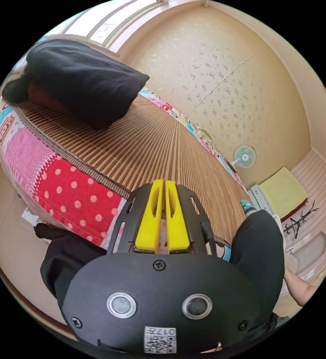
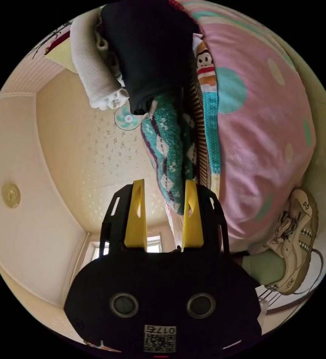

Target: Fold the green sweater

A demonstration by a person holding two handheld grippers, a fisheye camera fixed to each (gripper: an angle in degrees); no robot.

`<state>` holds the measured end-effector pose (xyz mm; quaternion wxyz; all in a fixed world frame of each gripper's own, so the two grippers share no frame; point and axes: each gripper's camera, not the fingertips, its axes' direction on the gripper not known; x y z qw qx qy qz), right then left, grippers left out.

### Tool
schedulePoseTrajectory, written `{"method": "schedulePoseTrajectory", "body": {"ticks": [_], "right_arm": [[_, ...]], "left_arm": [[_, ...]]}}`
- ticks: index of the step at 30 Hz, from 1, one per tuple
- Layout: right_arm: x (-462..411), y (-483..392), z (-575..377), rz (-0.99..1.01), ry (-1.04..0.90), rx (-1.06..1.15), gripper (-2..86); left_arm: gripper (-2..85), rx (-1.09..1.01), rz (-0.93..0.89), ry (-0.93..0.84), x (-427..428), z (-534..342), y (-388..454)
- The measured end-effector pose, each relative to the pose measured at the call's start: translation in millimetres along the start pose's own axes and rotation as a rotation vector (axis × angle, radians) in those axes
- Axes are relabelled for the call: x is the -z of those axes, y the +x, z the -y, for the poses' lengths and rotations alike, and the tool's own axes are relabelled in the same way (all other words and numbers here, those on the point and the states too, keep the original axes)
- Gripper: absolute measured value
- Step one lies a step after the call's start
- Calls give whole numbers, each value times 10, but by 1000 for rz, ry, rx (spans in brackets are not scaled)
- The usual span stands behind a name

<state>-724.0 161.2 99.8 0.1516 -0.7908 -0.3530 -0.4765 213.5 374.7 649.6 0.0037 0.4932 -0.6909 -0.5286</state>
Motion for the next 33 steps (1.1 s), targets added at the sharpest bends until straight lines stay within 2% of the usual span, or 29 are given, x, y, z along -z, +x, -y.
{"method": "schedulePoseTrajectory", "body": {"ticks": [5, 8, 11, 14, 16, 17, 19, 21, 24, 26, 29, 31, 33], "right_arm": [[-225, 39, 102, 27, 44, -33, 126], [-438, -152, 64, -91, 86, -30, 60], [-906, -752, -54, -214, 56, 101, 32], [-1627, -1510, -354, -232, -138, 314, 18], [-2138, -2074, -873, -233, -333, 535, 10], [-2231, -2197, -1055, -232, -384, 610, 9], [-2360, -2561, -1938, -187, -598, 925, 8], [-2191, -2659, -2668, -136, -747, 1124, 11], [-1712, -2390, -3911, -119, -1001, 1474, 19], [-1482, -1924, -4529, -187, -1137, 1572, 30], [-1329, -842, -5122, -327, -1271, 1496, 49], [-1400, -49, -5251, -480, -1367, 1293, 63], [-1380, 59, -5327, -377, -1437, 1246, 65]], "left_arm": [[-6, 16, -25, 11, 53, 37, -99], [-6, 13, -31, 1, 87, 77, -139], [-6, 24, -49, -4, 116, 114, -198], [-6, 53, -77, 4, 138, 134, -276], [-6, 73, -96, 10, 150, 143, -322], [-6, 81, -104, 10, 155, 154, -347], [-6, 88, -116, 9, 161, 172, -377], [-6, 94, -130, 7, 167, 195, -411], [-6, 89, -141, -1, 161, 236, -435], [-6, 90, -151, -4, 151, 259, -451], [-8, 106, -177, 0, 139, 271, -491], [-9, 105, -190, 5, 134, 273, -494], [-9, 102, -188, 6, 121, 282, -484]]}}
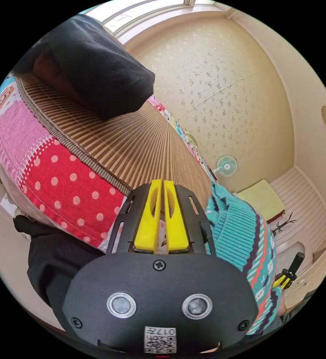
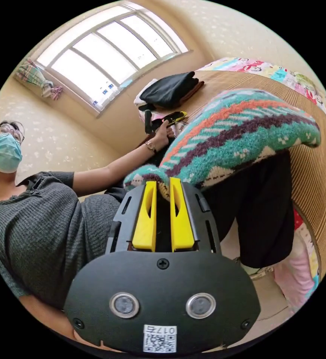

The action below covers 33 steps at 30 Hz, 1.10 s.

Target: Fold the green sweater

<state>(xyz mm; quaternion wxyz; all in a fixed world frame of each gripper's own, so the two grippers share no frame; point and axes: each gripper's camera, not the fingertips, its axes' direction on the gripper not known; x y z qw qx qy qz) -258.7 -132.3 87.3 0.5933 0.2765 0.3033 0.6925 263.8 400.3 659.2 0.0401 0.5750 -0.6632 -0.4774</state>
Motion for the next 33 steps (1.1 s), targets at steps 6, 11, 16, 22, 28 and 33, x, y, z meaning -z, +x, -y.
{"method": "schedulePoseTrajectory", "body": {"ticks": [6, 11, 16, 22, 28, 33], "right_arm": [[-10, -864, 537, -375, -120, 300, 45], [22, -1023, 958, -661, 165, 184, 124], [-1371, -47, 1453, -780, -249, -37, 198], [-1234, -343, 1169, -923, 106, -61, 36], [-737, -635, 480, -1323, 392, -85, 16], [-209, -543, -77, -1420, 445, -200, 11]], "left_arm": [[-10, 7, -12, -5, -63, 31, -4], [-10, 8, -15, -3, -136, 41, 16], [-10, 23, -42, -9, -226, 59, 8], [-10, 42, -72, -11, -355, 58, 16], [-10, 32, -64, -12, -517, 53, 102], [-9, 17, -43, -26, -673, 61, 223]]}}
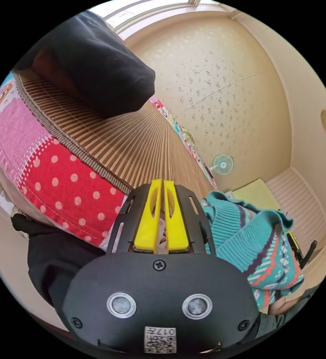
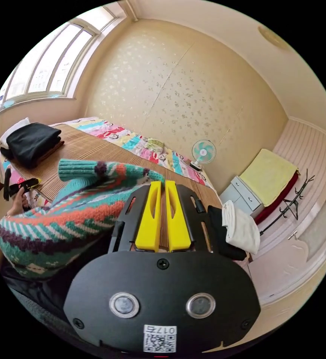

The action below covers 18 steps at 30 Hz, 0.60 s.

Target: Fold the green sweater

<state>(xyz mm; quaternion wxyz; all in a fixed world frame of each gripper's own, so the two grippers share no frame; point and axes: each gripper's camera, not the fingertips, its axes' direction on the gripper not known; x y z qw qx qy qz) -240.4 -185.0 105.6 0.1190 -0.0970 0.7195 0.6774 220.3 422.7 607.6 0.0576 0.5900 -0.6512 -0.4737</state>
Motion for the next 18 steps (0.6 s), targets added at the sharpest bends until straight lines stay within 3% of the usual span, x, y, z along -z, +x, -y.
{"method": "schedulePoseTrajectory", "body": {"ticks": [4, 6, 8, 10, 12, 15, 18], "right_arm": [[-534, 359, -348, -267, -98, 13, 11], [-862, 597, -518, -295, -197, -38, 13], [-1079, 893, -694, -160, -296, -156, 15], [-1171, 1185, -974, 132, -295, -297, 18], [-1231, 1248, -1129, 270, -287, -293, 19], [-1343, 1173, -1243, 213, -313, -137, 20], [-1468, 1141, -1227, 161, -335, -43, 23]], "left_arm": [[-7, -29, 22, -14, -114, -2, 124], [-4, -54, 18, -28, -189, 2, 221], [1, -100, -5, -32, -216, 12, 346], [13, -190, -70, -38, -216, 39, 558], [48, -311, -218, -102, -221, 93, 957], [103, -296, -386, -266, -267, 116, 1566], [125, -373, -378, -399, -280, -11, 2174]]}}
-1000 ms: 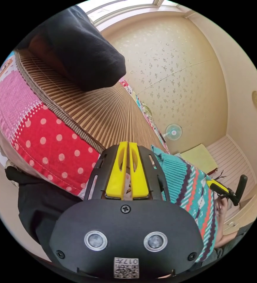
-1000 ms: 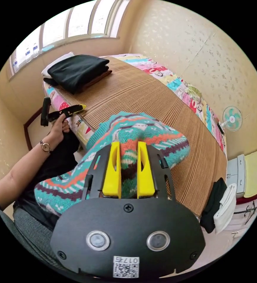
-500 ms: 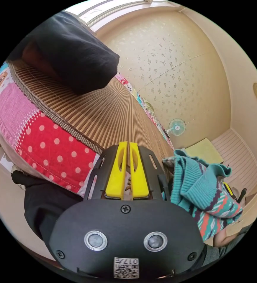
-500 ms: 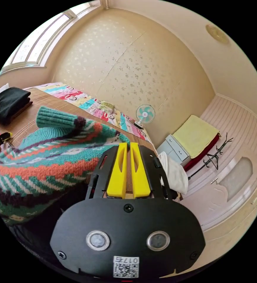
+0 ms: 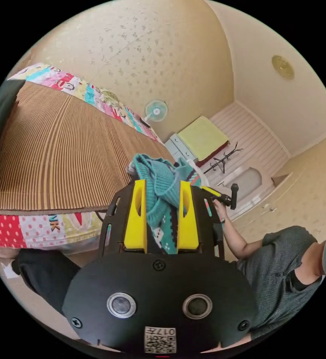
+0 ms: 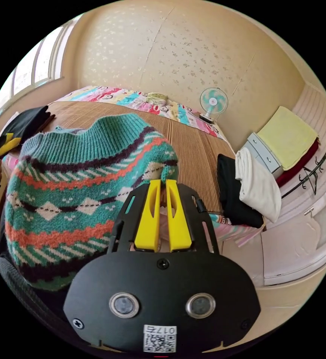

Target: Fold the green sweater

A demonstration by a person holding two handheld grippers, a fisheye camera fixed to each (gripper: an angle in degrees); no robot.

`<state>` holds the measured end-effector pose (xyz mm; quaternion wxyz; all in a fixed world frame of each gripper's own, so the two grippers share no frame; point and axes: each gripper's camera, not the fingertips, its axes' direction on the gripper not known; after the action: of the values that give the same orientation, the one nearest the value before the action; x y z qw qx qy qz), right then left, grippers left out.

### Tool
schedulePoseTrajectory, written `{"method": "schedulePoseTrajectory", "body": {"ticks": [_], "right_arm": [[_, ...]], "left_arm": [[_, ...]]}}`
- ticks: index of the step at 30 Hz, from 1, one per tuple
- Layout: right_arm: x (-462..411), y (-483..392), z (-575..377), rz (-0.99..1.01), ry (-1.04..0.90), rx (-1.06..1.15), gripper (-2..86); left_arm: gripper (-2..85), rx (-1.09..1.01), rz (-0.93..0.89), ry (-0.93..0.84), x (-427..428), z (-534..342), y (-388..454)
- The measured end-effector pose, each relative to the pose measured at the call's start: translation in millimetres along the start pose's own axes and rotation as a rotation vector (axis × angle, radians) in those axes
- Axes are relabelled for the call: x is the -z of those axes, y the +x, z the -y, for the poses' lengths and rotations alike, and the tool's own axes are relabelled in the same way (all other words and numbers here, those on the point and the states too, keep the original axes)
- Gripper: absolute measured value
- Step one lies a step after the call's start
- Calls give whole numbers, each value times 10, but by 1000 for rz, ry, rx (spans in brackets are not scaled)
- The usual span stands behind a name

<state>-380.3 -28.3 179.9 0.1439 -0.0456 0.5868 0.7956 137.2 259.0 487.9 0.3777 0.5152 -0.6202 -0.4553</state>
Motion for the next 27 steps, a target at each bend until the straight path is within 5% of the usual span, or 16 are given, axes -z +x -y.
{"method": "schedulePoseTrajectory", "body": {"ticks": [5, 9, 16, 20, 23, 27], "right_arm": [[14, 268, 120, 100, -4, -126, 28], [156, 381, 89, 306, 105, -163, 53], [79, -472, 418, 909, 27, 291, 145], [-366, -1151, 451, 762, -236, 474, 107], [-254, -1211, 428, 599, -126, 538, 55], [74, -540, 500, 422, 80, 254, 45]], "left_arm": [[144, 169, 214, -49, -250, -432, 139], [136, 442, 52, -25, -581, -922, -298], [101, 320, -4, -151, -1097, -794, -153], [91, 268, 92, -128, -1044, -762, 12], [75, 271, 31, -147, -997, -727, -88], [58, 215, -12, -121, -847, -682, -99]]}}
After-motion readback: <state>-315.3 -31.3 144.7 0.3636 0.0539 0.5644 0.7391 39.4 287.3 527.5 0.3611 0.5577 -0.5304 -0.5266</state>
